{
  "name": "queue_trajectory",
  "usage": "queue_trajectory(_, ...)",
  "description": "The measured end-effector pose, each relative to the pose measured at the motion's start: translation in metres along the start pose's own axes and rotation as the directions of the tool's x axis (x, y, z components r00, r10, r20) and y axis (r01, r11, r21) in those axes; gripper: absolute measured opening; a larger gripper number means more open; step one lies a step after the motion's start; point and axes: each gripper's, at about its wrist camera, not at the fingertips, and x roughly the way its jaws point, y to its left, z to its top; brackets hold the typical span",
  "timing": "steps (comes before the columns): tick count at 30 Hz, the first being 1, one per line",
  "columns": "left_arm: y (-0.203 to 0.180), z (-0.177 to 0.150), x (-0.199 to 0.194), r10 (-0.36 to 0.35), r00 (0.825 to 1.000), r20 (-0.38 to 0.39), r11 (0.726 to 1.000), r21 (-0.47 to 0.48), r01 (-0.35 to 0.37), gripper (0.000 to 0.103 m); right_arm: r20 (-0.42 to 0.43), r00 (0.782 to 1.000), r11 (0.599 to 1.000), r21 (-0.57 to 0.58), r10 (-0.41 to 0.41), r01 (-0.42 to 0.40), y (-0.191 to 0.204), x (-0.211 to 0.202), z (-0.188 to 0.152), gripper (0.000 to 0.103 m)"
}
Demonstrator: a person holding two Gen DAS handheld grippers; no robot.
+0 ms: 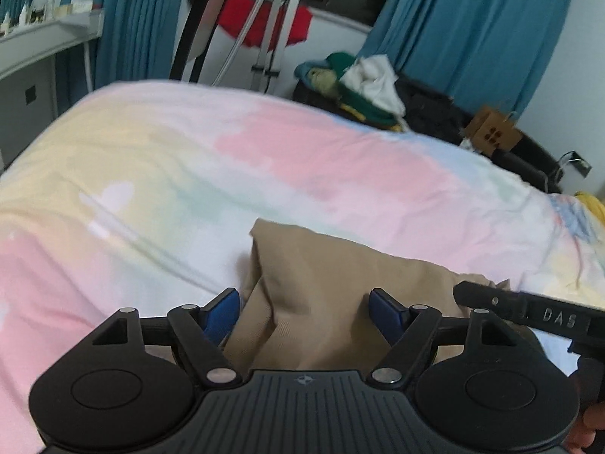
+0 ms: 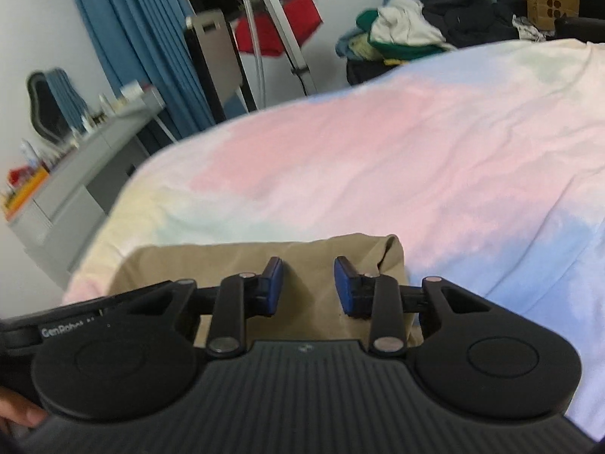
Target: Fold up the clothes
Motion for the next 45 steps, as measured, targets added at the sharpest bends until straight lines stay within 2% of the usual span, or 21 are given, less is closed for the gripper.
queue_trajectory(4,-0.005,0.001,-0.009,0.009,1.000,0.021,1.000,0.024,-0.009,0.075,-0.010,1.000,1.000,-0.021,-0.010,0.010,0.003,-0.001,-0.006,0.033)
queue_trajectory(7,-0.010,-0.003,-0.026,0.011,0.999,0.047,0.999,0.048,-0.013,0.075,0.019,1.000,1.000,-0.020,0.019,-0.019,0.009,-0.021,-0.006,0.034)
queue_trajectory(13,-0.025,-0.024,-0.065,0.059,0.995,0.076,0.990,0.124,-0.068,0.076,0.033,0.999,0.998,-0.049,0.033,-0.032,0.020,-0.049,-0.015,0.034)
queue_trajectory(15,-0.030,-0.028,-0.073,0.052,0.996,0.077,0.988,0.142,-0.063,0.076,0.020,0.999,0.997,-0.068,0.030,-0.029,0.024,-0.051,-0.020,0.034)
queue_trajectory(20,-0.039,-0.039,-0.066,0.080,0.995,0.058,0.977,0.196,-0.090,0.077,-0.018,1.000,0.995,-0.099,0.000,-0.001,0.030,-0.039,-0.033,0.033)
queue_trajectory(25,-0.035,-0.041,-0.054,0.087,0.996,0.017,0.980,0.180,-0.088,0.077,-0.035,0.999,0.997,-0.082,-0.009,0.006,0.027,-0.030,-0.038,0.033)
queue_trajectory(27,-0.032,-0.039,-0.054,0.078,0.997,0.021,0.986,0.147,-0.080,0.077,-0.037,0.999,0.997,-0.078,-0.009,0.006,0.027,-0.028,-0.038,0.033)
queue_trajectory(29,-0.025,-0.033,-0.058,0.050,0.999,0.020,0.996,0.074,-0.051,0.077,-0.034,0.999,0.997,-0.077,-0.010,0.008,0.026,-0.028,-0.037,0.033)
queue_trajectory(31,-0.014,-0.030,-0.071,0.006,1.000,0.030,0.999,-0.036,-0.005,0.077,-0.034,0.999,0.998,-0.060,-0.003,0.001,0.024,-0.028,-0.036,0.033)
queue_trajectory(33,-0.004,-0.030,-0.087,-0.070,0.997,0.038,0.988,-0.136,0.074,0.081,-0.033,0.999,0.999,-0.031,0.010,-0.011,0.019,-0.030,-0.035,0.032)
queue_trajectory(35,0.007,-0.031,-0.100,-0.158,0.986,0.045,0.959,-0.232,0.164,0.085,-0.033,0.999,0.999,0.013,0.030,-0.030,0.013,-0.033,-0.033,0.031)
queue_trajectory(36,0.015,-0.035,-0.101,-0.223,0.974,0.033,0.930,-0.293,0.222,0.088,-0.034,0.999,0.998,0.038,0.043,-0.041,0.010,-0.034,-0.032,0.031)
queue_trajectory(37,0.023,-0.038,-0.102,-0.285,0.958,0.022,0.893,-0.357,0.274,0.088,-0.035,0.998,0.997,0.062,0.054,-0.052,0.007,-0.034,-0.031,0.031)
queue_trajectory(39,0.042,-0.049,-0.099,-0.397,0.918,0.012,0.792,-0.501,0.350,0.089,-0.036,0.997,0.992,0.107,0.074,-0.070,0.001,-0.035,-0.029,0.031)
queue_trajectory(40,0.050,-0.055,-0.098,-0.441,0.897,0.016,0.740,-0.560,0.374,0.090,-0.036,0.996,0.988,0.129,0.085,-0.079,-0.001,-0.036,-0.028,0.031)
queue_trajectory(42,0.060,-0.063,-0.096,-0.477,0.878,0.021,0.677,-0.628,0.383,0.090,-0.037,0.994,0.981,0.167,0.102,-0.094,-0.005,-0.036,-0.028,0.031)
queue_trajectory(44,0.063,-0.069,-0.089,-0.499,0.866,0.011,0.644,-0.664,0.380,0.091,-0.034,0.993,0.976,0.191,0.112,-0.104,-0.008,-0.037,-0.027,0.031)
queue_trajectory(45,0.061,-0.072,-0.082,-0.508,0.861,-0.008,0.638,-0.675,0.370,0.092,-0.033,0.993,0.973,0.203,0.117,-0.108,-0.008,-0.037,-0.027,0.033)
